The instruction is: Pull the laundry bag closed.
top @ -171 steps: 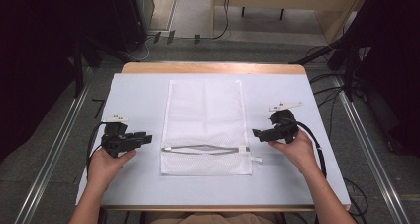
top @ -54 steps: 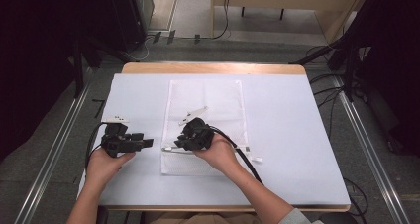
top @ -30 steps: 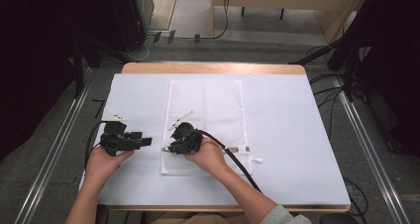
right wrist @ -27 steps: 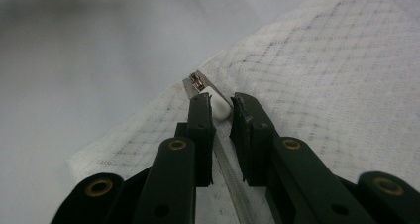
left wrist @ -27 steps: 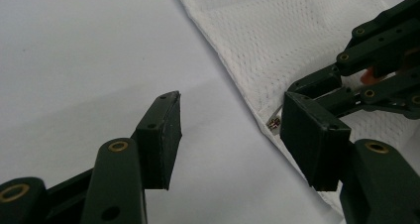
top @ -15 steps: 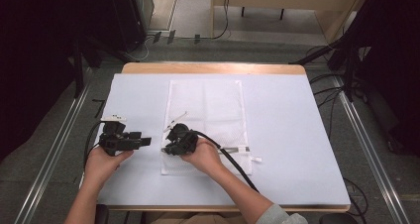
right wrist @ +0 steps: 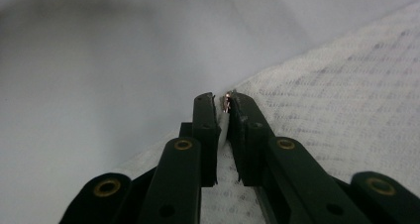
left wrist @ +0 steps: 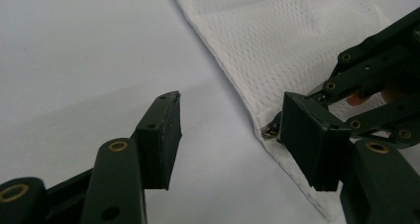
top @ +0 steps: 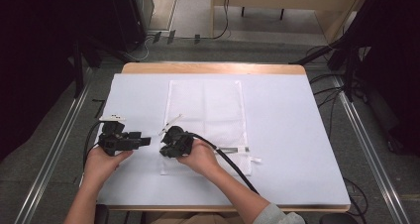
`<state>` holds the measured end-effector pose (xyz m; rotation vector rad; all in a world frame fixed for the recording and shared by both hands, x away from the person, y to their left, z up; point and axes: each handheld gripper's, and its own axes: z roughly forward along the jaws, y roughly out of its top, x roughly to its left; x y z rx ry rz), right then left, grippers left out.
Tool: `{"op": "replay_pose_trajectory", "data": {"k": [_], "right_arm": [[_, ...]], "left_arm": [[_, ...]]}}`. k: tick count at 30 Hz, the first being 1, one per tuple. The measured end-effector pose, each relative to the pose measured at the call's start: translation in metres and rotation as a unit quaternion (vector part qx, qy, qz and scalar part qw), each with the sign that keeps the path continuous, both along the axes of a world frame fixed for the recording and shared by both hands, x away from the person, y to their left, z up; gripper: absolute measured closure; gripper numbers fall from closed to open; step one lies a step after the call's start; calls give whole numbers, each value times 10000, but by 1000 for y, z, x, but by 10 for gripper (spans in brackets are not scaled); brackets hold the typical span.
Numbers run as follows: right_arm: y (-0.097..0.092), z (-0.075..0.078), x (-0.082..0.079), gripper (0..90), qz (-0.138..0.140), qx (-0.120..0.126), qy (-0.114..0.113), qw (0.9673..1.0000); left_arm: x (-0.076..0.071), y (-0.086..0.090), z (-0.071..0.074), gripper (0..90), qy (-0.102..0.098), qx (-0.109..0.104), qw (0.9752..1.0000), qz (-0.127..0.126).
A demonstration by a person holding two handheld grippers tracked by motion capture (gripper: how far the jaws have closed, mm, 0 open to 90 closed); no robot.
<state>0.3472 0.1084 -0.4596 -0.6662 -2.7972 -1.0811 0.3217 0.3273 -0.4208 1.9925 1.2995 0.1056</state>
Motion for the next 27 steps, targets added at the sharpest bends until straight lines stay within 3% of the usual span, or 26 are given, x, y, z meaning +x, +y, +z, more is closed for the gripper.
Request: {"op": "replay_pose_trajectory", "data": {"k": [7, 15, 20, 27], "right_arm": [[1, -2, -6, 869, 70, -12, -441, 9990], [-6, 8, 1, 879, 62, 3, -291, 9996], [-9, 13, 6, 879, 84, 3, -189, 9998], [-16, 30, 7, 879, 127, 130, -304, 9994]], "left_arm": [[0, 4, 0, 416, -8, -71, 10000, 35], [0, -2, -2, 439, 1, -62, 9999, -138], [-3, -8, -1, 461, -27, -66, 9991, -407], [-4, -15, -3, 511, -12, 1, 9974, -718]]}}
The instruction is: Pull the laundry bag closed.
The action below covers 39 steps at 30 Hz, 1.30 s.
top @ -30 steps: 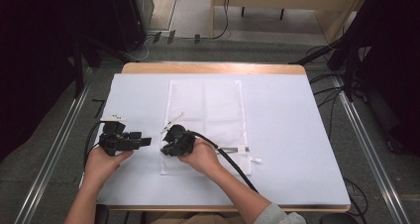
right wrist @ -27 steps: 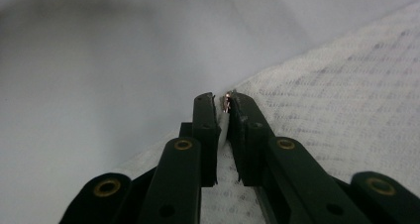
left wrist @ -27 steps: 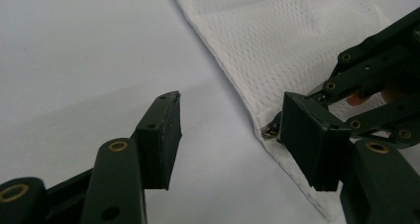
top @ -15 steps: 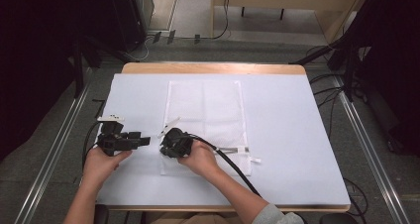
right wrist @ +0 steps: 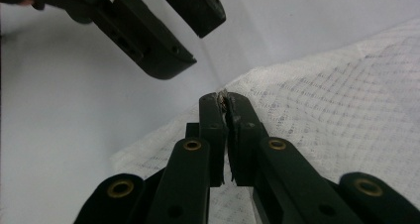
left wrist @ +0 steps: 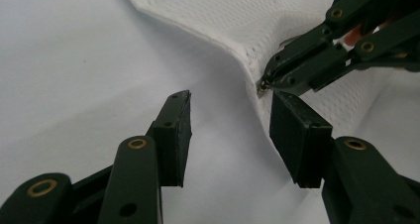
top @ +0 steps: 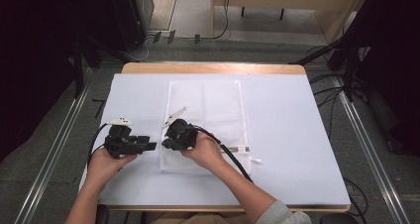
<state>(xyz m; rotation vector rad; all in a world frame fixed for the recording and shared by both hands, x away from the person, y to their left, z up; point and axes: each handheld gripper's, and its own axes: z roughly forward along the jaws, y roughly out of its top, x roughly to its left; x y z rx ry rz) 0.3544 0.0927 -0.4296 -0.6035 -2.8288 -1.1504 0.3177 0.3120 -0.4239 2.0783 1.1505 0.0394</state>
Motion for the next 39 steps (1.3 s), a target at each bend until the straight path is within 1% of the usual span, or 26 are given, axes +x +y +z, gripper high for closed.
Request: {"op": "replay_pose_trajectory", "data": {"k": [1, 2, 3, 4, 5, 6, 7, 8, 9, 10, 11, 13, 14, 15, 16, 17, 18, 20, 23, 24, 28, 32, 33, 34, 37, 39], "right_arm": [[0, 1, 1, 879, 5, 17, 11, 10000], [-1, 3, 1, 879, 0, 35, 13, 10000], [-2, 5, 2, 879, 24, 47, 3, 10000], [-2, 5, 2, 879, 24, 47, 3, 10000], [-2, 6, 2, 879, 56, 119, 86, 9999], [-2, 6, 2, 879, 56, 119, 86, 9999], [-2, 6, 2, 879, 59, 119, 105, 9999], [-2, 5, 2, 879, 89, 116, 88, 9999], [-2, 6, 1, 879, 97, 120, 79, 9998], [-2, 7, 1, 879, 114, 150, 66, 9998], [-3, 8, 1, 879, 113, 169, 81, 9998], [-4, 9, 1, 879, 122, 176, 87, 9997], [-5, 11, 0, 879, 168, 199, 71, 9996], [-6, 12, 0, 879, 203, 191, 94, 9996], [-6, 12, 0, 879, 203, 191, 94, 9996], [-7, 12, -1, 879, 273, 212, 109, 9993], [-7, 12, -1, 879, 273, 212, 109, 9993], [-7, 13, -2, 879, 383, 202, 108, 9990], [-6, 14, -2, 879, 481, 187, 108, 9986], [-6, 14, -3, 879, 556, 191, 148, 9982], [-7, 13, -2, 879, 654, 167, 195, 9975], [-6, 12, -2, 879, 655, 144, 214, 9975], [-6, 12, -2, 879, 646, 147, 222, 9976], [-6, 11, -2, 879, 646, 154, 237, 9975], [-5, 9, -1, 880, 639, 164, 244, 9975], [-5, 9, -1, 880, 634, 172, 299, 9974]], "left_arm": [[0, -1, 0, 512, -3, -16, 10000, -63], [0, -2, 0, 520, 29, -122, 9999, -108], [0, -2, 0, 536, 29, -122, 9999, -108], [0, -3, 0, 536, 33, -171, 9997, -148], [0, -5, 1, 565, 50, -171, 9996, -209], [0, -7, 0, 565, 68, -153, 9995, -271], [0, -11, -3, 581, 156, -29, 9992, -361], [0, -11, -3, 590, 156, -29, 9992, -361], [1, -14, -6, 598, 294, 95, 9984, -464], [1, -14, -6, 608, 294, 95, 9984, -464], [1, -16, -8, 623, 343, 125, 9979, -538], [2, -17, -8, 633, 352, 116, 9978, -553], [3, -19, -9, 651, 361, 92, 9974, -617], [3, -19, -9, 661, 361, 92, 9974, -617], [3, -20, -10, 661, 387, 92, 9972, -633], [3, -22, -11, 670, 407, 90, 9971, -638], [4, -22, -11, 670, 424, 108, 9966, -694], [4, -24, -12, 694, 394, 147, 9964, -736], [5, -25, -13, 705, 410, 113, 9961, -776], [6, -25, -13, 730, 430, 100, 9957, -813], [5, -25, -13, 778, 392, 154, 9950, -903], [4, -27, -12, 798, 328, 219, 9945, -968], [4, -27, -13, 801, 310, 181, 9946, -974], [4, -27, -12, 812, 304, 195, 9944, -992], [4, -28, -13, 865, 325, 235, 9940, -1022], [4, -28, -12, 872, 367, 217, 9939, -1019]]}}
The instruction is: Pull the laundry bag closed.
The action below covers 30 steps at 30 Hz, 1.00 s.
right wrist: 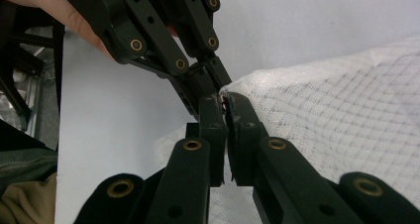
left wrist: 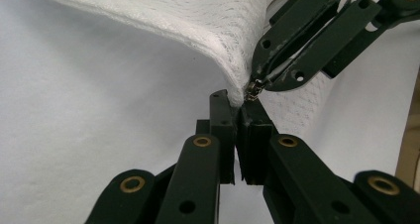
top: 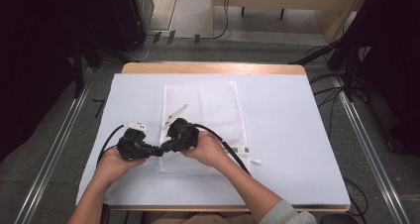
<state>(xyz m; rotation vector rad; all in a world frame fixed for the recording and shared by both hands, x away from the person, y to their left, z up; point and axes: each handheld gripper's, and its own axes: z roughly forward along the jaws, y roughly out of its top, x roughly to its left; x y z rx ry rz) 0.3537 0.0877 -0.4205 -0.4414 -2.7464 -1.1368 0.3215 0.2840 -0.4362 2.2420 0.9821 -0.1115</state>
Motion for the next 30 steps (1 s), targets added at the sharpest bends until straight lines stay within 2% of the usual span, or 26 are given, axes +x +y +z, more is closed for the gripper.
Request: {"op": "replay_pose_trajectory", "data": {"k": [5, 8, 11, 13, 16, 21, 26, 29, 30], "right_arm": [[0, 0, 0, 881, 12, -16, -69, 10000], [-1, -3, 1, 881, -95, -59, -51, 9999], [-3, -6, 2, 882, -174, -58, -27, 9998], [-3, -7, 2, 882, -202, -60, -77, 9997], [-5, -7, 4, 883, -275, 30, -80, 9996], [-7, -10, 3, 885, -368, -27, -171, 9992], [-13, -15, 7, 884, -449, -114, -122, 9989], [-19, -16, 8, 883, -436, -119, -125, 9989], [-20, -16, 7, 883, -473, -125, -122, 9987]], "left_arm": [[1, -2, 2, 881, 121, 27, 9999, -5], [2, -3, 3, 883, 179, 29, 9998, 14], [3, -3, 3, 885, 187, 45, 9998, 39], [2, -3, 4, 887, 109, 73, 9998, 116], [3, -1, 6, 889, 91, 29, 9998, 187], [3, 0, 6, 892, 169, 52, 9996, 212], [3, 5, 6, 891, 217, -12, 9996, 202], [3, 4, 5, 888, 152, -62, 9998, 138], [3, 3, 5, 888, 87, -9, 9999, 135]]}}
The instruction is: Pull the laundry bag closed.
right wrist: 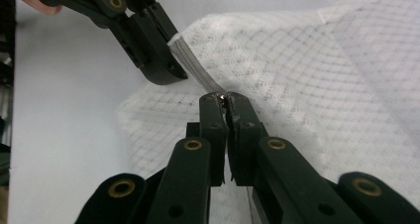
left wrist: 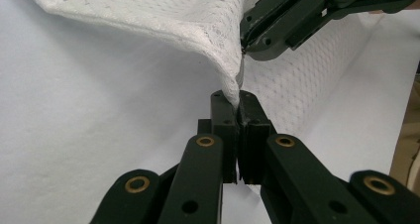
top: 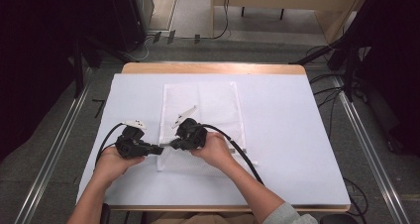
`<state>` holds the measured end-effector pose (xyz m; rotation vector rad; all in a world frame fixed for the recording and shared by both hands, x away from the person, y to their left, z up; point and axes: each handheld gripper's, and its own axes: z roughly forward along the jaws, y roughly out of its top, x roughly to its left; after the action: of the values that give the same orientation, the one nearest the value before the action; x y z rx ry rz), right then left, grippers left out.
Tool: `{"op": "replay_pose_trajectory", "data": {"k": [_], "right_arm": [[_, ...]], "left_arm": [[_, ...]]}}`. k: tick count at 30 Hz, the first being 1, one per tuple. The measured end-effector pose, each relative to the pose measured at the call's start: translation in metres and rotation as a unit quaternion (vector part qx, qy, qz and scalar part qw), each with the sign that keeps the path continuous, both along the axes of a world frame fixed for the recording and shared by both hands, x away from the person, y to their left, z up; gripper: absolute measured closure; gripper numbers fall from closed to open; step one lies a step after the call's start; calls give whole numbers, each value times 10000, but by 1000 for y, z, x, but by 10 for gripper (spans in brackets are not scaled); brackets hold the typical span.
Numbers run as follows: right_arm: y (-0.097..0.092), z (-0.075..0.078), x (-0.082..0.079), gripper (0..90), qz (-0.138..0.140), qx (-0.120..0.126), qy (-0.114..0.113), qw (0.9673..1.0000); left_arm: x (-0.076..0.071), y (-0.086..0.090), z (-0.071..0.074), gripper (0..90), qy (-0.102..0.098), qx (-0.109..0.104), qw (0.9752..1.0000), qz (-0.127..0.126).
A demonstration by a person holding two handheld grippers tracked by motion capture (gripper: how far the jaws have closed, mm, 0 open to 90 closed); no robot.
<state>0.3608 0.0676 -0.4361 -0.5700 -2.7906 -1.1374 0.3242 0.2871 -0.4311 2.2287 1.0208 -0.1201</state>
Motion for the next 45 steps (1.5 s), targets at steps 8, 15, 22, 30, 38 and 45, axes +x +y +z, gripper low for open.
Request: {"op": "replay_pose_trajectory", "data": {"k": [8, 15, 22, 30, 38, 45], "right_arm": [[0, -1, 0, 883, 54, -16, -64, 10000], [-2, -1, -2, 883, 56, -42, -87, 9999], [-10, -2, 0, 883, -14, -22, -45, 10000], [-15, -3, 2, 883, -75, -5, 11, 10000], [-20, -4, 2, 882, -104, -50, 22, 9999], [-20, -4, 2, 882, -93, -95, -2, 9999]], "left_arm": [[0, 0, -1, 887, 0, 18, 10000, -25], [0, 0, -1, 887, 11, -9, 10000, -46], [0, 1, -1, 887, 18, -12, 10000, -52], [0, 3, 0, 887, 8, -21, 10000, -18], [0, 3, 0, 886, 8, -27, 10000, -14], [0, 2, -1, 885, 19, -31, 10000, -39]]}}
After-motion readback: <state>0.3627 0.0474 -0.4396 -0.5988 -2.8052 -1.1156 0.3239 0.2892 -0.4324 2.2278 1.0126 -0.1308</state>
